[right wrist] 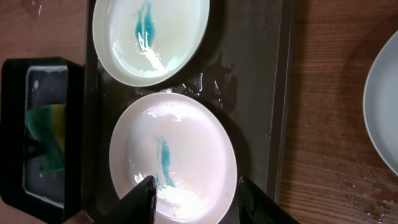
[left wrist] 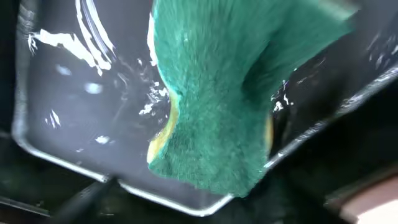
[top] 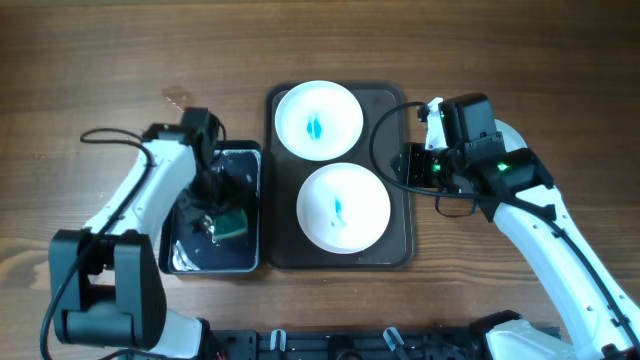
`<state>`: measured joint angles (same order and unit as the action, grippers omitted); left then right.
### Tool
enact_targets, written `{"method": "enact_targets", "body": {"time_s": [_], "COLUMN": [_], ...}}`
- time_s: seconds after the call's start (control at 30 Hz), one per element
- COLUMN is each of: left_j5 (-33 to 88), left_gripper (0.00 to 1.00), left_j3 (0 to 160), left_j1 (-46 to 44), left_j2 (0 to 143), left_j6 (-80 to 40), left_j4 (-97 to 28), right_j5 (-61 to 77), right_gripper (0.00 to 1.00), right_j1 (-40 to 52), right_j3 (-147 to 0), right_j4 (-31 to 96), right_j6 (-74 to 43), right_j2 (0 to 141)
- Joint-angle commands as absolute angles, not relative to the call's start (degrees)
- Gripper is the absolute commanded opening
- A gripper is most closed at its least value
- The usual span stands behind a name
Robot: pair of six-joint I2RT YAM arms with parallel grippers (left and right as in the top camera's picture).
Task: Clean dirty plates on tray and stack at the side
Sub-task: 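Grasp the green sponge in the black tray with the left gripper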
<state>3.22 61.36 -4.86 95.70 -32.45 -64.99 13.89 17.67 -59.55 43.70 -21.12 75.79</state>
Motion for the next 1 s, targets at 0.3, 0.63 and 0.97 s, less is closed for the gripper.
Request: {"method": "enact_targets", "body": {"time_s": [0.3,0.63,0.97], "left_j5": [-0.03,0.12,2.46], "left_gripper": [0.58,0.04,0.04], "left_j3": [56.38,55.90,73.71], "left_j1": [-4.12,-4.34,-4.40], "left_j2": [96.38,95.98,93.76], "left_j6": [-30.48,-30.13,-23.92], "left_j4": [-53.56,-53.45,-69.14], "right_j5": [11.92,14.22,16.99], "right_gripper": [0.45,0.31,0.28], "right_j1": [17.54,17.54,17.54], "right_j3": [-59.88,-59.13,-59.13], "right_j4": [45.98,46.92,44.31], "right_j6": [-24.75,-16.88,-14.68], "right_j2": [75.68,82.50,97.73]}}
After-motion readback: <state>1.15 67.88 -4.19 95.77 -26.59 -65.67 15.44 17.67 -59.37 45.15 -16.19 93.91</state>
